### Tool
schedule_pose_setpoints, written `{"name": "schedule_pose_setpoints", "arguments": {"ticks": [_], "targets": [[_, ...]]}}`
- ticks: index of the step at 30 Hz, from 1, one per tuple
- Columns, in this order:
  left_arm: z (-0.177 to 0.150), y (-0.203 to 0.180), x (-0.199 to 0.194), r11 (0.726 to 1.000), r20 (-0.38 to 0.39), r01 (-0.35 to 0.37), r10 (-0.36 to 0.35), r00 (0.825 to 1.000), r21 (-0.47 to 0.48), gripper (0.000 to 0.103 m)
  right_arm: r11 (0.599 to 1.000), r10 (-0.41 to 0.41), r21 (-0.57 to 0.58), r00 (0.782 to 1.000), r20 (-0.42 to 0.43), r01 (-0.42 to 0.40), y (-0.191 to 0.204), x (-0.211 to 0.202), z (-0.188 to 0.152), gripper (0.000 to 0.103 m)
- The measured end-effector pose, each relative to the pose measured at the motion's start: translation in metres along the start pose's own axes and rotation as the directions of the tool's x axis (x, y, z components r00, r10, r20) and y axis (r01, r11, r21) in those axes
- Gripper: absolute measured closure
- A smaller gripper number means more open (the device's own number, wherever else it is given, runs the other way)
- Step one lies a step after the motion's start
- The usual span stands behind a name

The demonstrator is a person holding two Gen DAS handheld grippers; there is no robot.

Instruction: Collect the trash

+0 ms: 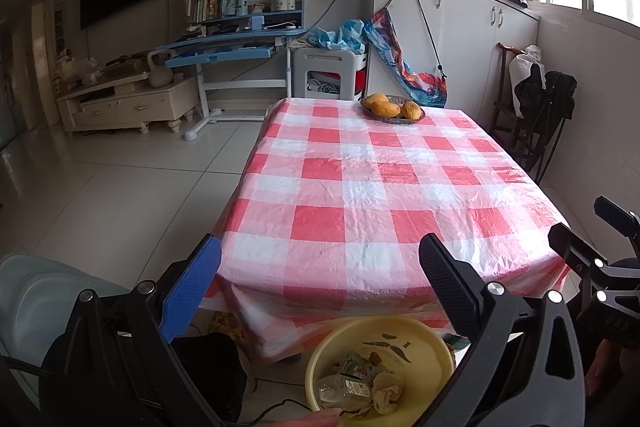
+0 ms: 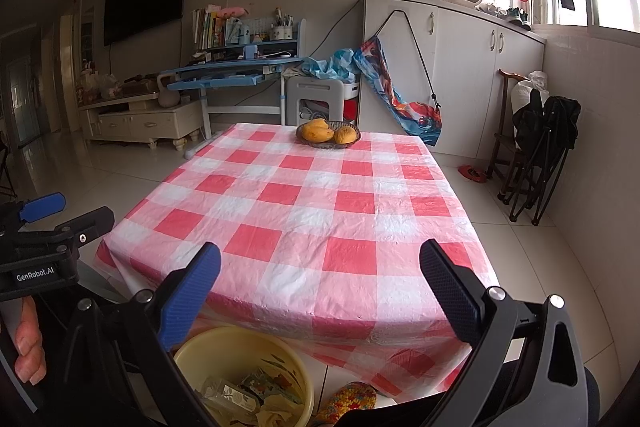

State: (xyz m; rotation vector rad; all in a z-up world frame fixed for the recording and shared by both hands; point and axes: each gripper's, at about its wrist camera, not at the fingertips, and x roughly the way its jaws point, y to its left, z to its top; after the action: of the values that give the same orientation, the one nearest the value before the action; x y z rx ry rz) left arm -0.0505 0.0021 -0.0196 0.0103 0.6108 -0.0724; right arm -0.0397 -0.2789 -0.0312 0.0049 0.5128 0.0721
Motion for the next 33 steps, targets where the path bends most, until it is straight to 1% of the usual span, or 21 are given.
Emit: {"name": "schedule_pose_setpoints", "arguments": {"ticks": [33], "targets": [[0.001, -0.002, 0.0004, 1.0, -0.002, -0.01, 0.01, 1.0, 0.01, 0.007, 1.0, 0.002, 0.004, 1.0, 0.003, -0.002, -0.0045, -0.0012, 0.0012, 0.008]]}}
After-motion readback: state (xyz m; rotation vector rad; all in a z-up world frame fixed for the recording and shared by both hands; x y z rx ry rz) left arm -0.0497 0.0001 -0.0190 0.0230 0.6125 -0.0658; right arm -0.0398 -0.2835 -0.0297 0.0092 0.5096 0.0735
